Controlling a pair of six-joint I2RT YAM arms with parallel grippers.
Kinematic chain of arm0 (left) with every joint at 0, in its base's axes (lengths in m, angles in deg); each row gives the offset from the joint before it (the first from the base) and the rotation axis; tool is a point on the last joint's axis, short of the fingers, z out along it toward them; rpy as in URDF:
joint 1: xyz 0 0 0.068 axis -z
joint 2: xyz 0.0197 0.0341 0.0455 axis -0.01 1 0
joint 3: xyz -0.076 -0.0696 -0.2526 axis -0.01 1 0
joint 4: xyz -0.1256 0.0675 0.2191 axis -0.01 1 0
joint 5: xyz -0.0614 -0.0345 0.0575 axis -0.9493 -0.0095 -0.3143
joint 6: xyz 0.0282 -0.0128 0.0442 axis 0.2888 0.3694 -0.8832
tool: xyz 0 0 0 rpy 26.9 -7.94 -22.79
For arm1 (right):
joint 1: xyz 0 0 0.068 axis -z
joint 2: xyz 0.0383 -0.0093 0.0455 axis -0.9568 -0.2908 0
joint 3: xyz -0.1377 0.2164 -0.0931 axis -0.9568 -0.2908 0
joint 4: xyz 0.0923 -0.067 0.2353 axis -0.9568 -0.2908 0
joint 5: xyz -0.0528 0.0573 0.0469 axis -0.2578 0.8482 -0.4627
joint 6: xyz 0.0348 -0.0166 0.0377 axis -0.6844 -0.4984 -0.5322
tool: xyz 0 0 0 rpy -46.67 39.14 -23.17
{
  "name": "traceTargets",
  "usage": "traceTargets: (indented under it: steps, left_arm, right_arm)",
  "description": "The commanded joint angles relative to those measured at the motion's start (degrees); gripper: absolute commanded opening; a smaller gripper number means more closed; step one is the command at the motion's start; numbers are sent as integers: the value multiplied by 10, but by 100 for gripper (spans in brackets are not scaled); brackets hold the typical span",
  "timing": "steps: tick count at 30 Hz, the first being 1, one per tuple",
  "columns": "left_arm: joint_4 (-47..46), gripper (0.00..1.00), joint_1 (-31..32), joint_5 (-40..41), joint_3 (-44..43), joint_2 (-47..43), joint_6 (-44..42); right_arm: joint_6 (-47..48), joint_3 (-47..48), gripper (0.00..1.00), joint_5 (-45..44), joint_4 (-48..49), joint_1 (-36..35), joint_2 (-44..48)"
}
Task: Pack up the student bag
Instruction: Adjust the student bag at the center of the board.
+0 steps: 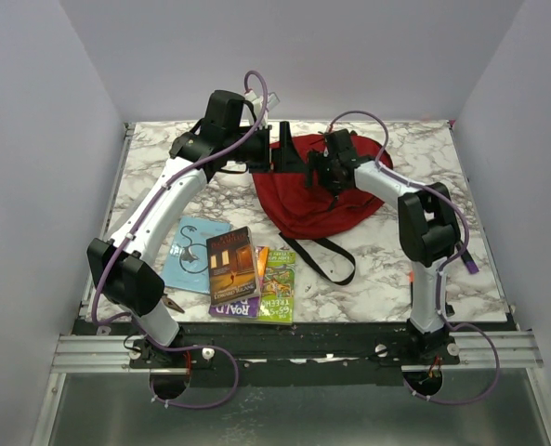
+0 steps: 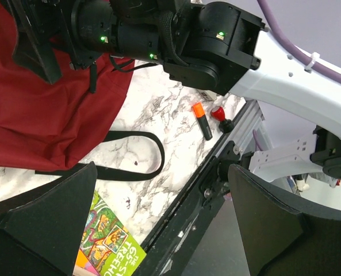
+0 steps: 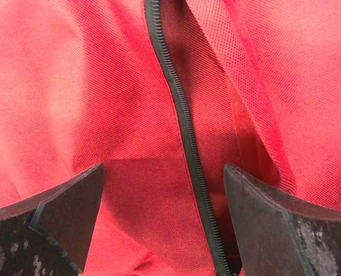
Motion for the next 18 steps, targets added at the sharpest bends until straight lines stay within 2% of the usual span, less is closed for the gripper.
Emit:
traceTargets:
  steps: [1, 4, 7, 13, 18]
  left_arm:
    - [-14, 98, -5, -19, 5, 1, 3]
    - [-15, 98, -5, -19, 6, -1, 2]
    - [-16, 98, -6, -18, 7, 1, 1]
    - [-16, 98, -6, -22, 7, 10, 3]
    - [-19, 97, -7, -29, 8, 9, 7]
  right_arm:
    - [-6, -37, 88, 63, 43, 16, -18]
    - [-4, -44, 87, 90, 51, 17, -28]
    - [-19, -82, 82, 158, 103, 21, -13]
    - [-104, -146, 63, 260, 201, 31, 38]
    - [-158, -172, 62, 304, 260, 43, 61]
